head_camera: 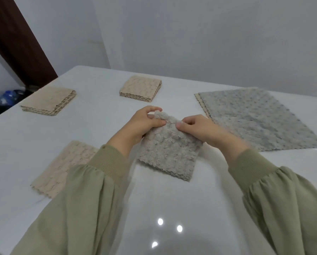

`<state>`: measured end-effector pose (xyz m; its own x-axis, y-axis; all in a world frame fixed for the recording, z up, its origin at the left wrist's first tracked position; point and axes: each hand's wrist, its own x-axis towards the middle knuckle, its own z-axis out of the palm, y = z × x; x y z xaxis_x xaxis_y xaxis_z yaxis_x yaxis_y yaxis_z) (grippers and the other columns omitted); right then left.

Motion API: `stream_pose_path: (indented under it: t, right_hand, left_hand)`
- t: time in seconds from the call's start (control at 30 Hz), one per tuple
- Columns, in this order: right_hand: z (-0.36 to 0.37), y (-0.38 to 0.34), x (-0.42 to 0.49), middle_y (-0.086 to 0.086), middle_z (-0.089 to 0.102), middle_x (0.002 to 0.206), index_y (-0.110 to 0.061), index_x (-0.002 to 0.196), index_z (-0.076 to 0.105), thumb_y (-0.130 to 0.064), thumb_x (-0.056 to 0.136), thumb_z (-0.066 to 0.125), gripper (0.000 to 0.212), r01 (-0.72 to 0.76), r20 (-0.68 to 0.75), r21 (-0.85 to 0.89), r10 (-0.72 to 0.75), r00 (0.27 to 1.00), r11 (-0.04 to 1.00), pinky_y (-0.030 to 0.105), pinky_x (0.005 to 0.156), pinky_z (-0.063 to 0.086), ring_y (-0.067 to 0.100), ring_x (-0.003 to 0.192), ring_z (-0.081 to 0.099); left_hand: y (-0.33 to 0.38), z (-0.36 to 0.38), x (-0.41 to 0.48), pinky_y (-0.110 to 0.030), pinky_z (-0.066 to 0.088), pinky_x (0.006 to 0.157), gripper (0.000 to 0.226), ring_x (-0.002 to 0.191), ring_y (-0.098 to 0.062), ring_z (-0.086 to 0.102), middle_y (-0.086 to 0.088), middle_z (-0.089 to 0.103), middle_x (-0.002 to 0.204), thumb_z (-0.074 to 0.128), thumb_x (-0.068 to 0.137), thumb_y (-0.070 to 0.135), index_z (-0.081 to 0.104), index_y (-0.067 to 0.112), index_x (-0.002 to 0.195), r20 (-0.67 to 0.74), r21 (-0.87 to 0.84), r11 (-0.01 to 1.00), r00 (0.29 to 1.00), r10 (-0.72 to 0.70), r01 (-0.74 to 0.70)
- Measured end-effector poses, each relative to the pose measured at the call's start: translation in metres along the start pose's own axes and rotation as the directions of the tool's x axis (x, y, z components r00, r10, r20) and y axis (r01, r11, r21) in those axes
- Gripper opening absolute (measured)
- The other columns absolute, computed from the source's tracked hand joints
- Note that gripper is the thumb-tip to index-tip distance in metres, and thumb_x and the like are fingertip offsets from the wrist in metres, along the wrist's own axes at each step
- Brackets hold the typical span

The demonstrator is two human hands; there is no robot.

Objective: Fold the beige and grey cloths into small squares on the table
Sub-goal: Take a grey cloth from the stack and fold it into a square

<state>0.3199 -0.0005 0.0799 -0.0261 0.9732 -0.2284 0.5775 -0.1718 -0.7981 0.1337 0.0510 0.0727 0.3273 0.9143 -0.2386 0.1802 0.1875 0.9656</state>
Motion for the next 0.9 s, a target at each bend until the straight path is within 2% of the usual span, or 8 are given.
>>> stream_pose_path:
  t: [0.07, 0.13, 0.23, 0.33, 0.47, 0.63, 0.83, 0.9]
  right_hand:
    - [0.000, -0.004, 0.000, -0.005, 0.060, 0.062, -0.014, 0.074, 0.066, -0.039, 0.088, 0.062, 0.029, -0.020, -0.010, 0.058, 0.021, 1.000, 0.998, 0.018, 0.049, 0.040, 0.005, 0.052, 0.054]
    - [0.000, -0.006, 0.000, -0.005, 0.064, 0.068, -0.016, 0.076, 0.067, -0.036, 0.088, 0.063, 0.024, -0.043, -0.029, 0.055, 0.045, 0.999, 0.998, 0.020, 0.055, 0.044, 0.007, 0.062, 0.060]
    - [-0.005, 0.006, 0.003, 0.002, 0.068, 0.095, -0.013, 0.092, 0.069, -0.031, 0.090, 0.059, 0.021, -0.056, -0.324, -0.266, -0.034, 0.946, 0.962, 0.030, 0.077, 0.046, 0.020, 0.094, 0.060]
    - [-0.021, 0.023, -0.003, 0.013, 0.053, 0.124, -0.007, 0.119, 0.056, -0.030, 0.086, 0.057, 0.040, -0.304, -0.482, -0.577, -0.016, 0.876, 0.758, 0.042, 0.096, 0.035, 0.033, 0.116, 0.045]
    - [-0.038, 0.037, -0.008, 0.019, 0.041, 0.134, -0.002, 0.130, 0.039, -0.014, 0.090, 0.047, 0.042, -0.570, -0.440, -0.546, 0.368, 0.819, 0.615, 0.046, 0.100, 0.035, 0.036, 0.124, 0.036]
    - [-0.025, 0.022, -0.016, 0.018, 0.052, 0.122, 0.001, 0.120, 0.050, 0.001, 0.091, 0.043, 0.030, -0.464, -0.366, -0.648, 0.287, 0.885, 0.604, 0.039, 0.091, 0.045, 0.032, 0.114, 0.050]
    - [0.034, -0.021, -0.051, 0.014, 0.060, 0.105, -0.010, 0.084, 0.056, -0.002, 0.084, 0.052, 0.009, -0.273, -0.031, -0.613, 0.322, 0.946, 0.742, 0.031, 0.078, 0.046, 0.030, 0.096, 0.061]
    - [0.048, -0.026, -0.064, 0.013, 0.060, 0.085, -0.016, 0.065, 0.043, -0.006, 0.083, 0.053, 0.023, -0.182, 0.147, -0.495, 0.289, 0.946, 0.850, 0.029, 0.067, 0.042, 0.026, 0.079, 0.059]
  left_hand:
    - [0.001, -0.001, -0.005, -0.030, 0.055, 0.079, 0.036, 0.091, -0.019, 0.068, -0.009, 0.069, 0.103, 0.072, 0.081, 0.019, 0.061, 0.008, 0.114, 0.100, -0.036, 0.980, 0.977, -0.191, 0.195]
    - [-0.001, -0.001, -0.009, -0.029, 0.054, 0.081, 0.038, 0.095, -0.020, 0.068, -0.010, 0.070, 0.105, 0.072, 0.082, 0.027, 0.063, 0.005, 0.111, 0.163, 0.067, 0.947, 0.933, -0.321, 0.314]
    - [-0.003, 0.001, -0.016, -0.033, 0.055, 0.081, 0.037, 0.092, -0.021, 0.069, -0.008, 0.072, 0.101, 0.070, 0.083, 0.031, 0.065, 0.007, 0.111, 0.102, 0.020, 0.928, 0.923, -0.371, 0.371]
    - [-0.002, 0.008, -0.030, -0.033, 0.056, 0.079, 0.032, 0.090, -0.021, 0.070, -0.007, 0.072, 0.101, 0.069, 0.085, 0.031, 0.065, 0.011, 0.110, 0.012, -0.132, 0.909, 0.918, -0.397, 0.395]
    - [0.002, 0.005, -0.040, -0.036, 0.055, 0.082, 0.036, 0.093, -0.022, 0.069, -0.008, 0.070, 0.105, 0.069, 0.084, 0.031, 0.063, 0.011, 0.113, -0.024, -0.217, 0.881, 0.900, -0.435, 0.420]
    - [0.018, -0.008, -0.038, -0.033, 0.055, 0.079, 0.032, 0.095, -0.021, 0.068, -0.007, 0.070, 0.105, 0.067, 0.087, 0.028, 0.063, 0.011, 0.113, -0.030, -0.336, 0.847, 0.894, -0.447, 0.412]
    - [0.039, -0.021, -0.019, -0.037, 0.052, 0.087, 0.038, 0.106, -0.024, 0.064, -0.013, 0.066, 0.118, 0.063, 0.089, 0.025, 0.059, 0.006, 0.122, 0.015, -0.606, 0.704, 0.891, -0.455, 0.370]
    - [0.046, -0.019, -0.011, -0.040, 0.050, 0.092, 0.040, 0.108, -0.026, 0.063, -0.014, 0.065, 0.119, 0.062, 0.090, 0.024, 0.058, 0.005, 0.124, 0.026, -0.622, 0.693, 0.894, -0.448, 0.365]
